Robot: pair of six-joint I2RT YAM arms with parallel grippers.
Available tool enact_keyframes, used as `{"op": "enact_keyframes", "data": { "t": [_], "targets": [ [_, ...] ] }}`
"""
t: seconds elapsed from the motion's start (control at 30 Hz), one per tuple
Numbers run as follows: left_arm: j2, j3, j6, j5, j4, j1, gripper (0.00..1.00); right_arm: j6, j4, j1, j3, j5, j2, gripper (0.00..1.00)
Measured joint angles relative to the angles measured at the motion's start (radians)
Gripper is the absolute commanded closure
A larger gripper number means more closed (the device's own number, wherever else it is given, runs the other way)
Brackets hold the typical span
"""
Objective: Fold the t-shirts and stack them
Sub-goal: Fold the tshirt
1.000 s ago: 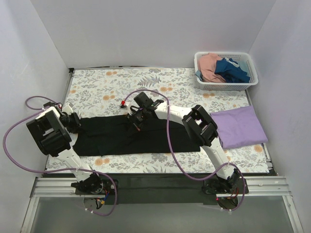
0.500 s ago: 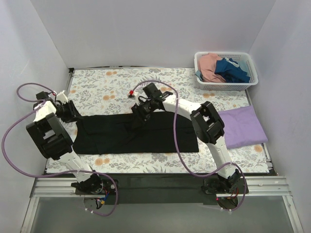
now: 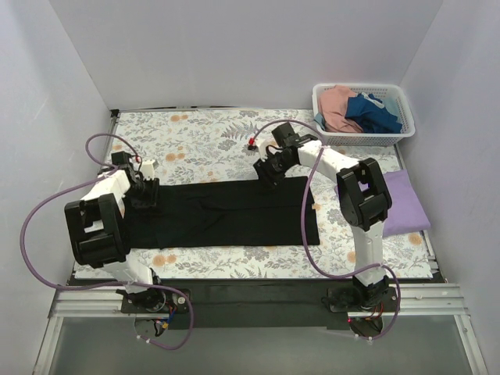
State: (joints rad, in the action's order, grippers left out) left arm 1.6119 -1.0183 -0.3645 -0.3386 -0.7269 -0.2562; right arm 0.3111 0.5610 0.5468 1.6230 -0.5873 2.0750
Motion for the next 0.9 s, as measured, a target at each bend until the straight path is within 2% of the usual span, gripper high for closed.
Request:
{"op": "enact_keyframes", "data": {
  "t": [0.17, 0.2, 0.3, 0.4, 0.5, 0.53, 0.6, 0.63, 0.67, 0.73, 0.77, 0.9],
  "targets": [
    [0.061, 0.021, -0.018, 0.085, 0.011, 0.033, 0.70, 0.093, 0.063, -0.056, -0.097, 0.124, 0.000, 0.58],
    [0.076, 0.011, -0.023, 0.098, 0.010, 0.040, 0.73, 0.110, 0.067, -0.061, -0.113, 0.139, 0.000, 0.62],
    [0.156, -0.079, -0.030, 0.140, -0.039, 0.069, 0.75, 0.153, 0.040, -0.058, -0.156, 0.165, -0.024, 0.63],
    [0.353, -0.340, -0.027, 0.175, -0.125, 0.110, 0.80, 0.179, -0.001, -0.035, -0.248, 0.182, -0.085, 0.63],
    [0.593, -0.720, -0.014, 0.189, -0.143, 0.162, 0.81, 0.183, -0.023, 0.028, -0.349, 0.170, -0.155, 0.62],
    [0.666, -0.842, -0.016, 0.175, -0.126, 0.178, 0.81, 0.180, -0.024, 0.066, -0.380, 0.154, -0.177, 0.59],
    [0.873, -1.167, -0.037, 0.114, -0.062, 0.217, 0.76, 0.169, -0.018, 0.159, -0.417, 0.102, -0.204, 0.55],
    [0.906, -1.222, -0.042, 0.102, -0.050, 0.237, 0.74, 0.161, -0.012, 0.210, -0.423, 0.067, -0.208, 0.54],
    [0.954, -1.305, -0.061, 0.080, -0.034, 0.261, 0.66, 0.154, 0.014, 0.261, -0.424, 0.020, -0.209, 0.54],
    [0.960, -1.316, -0.093, 0.031, 0.020, 0.294, 0.58, 0.136, 0.052, 0.322, -0.423, -0.058, -0.216, 0.52],
    [0.931, -1.265, -0.114, 0.005, 0.074, 0.311, 0.53, 0.129, 0.069, 0.328, -0.420, -0.084, -0.223, 0.52],
    [0.704, -0.942, -0.177, -0.051, 0.225, 0.343, 0.52, 0.126, 0.096, 0.272, -0.369, -0.108, -0.256, 0.54]
  ]
}}
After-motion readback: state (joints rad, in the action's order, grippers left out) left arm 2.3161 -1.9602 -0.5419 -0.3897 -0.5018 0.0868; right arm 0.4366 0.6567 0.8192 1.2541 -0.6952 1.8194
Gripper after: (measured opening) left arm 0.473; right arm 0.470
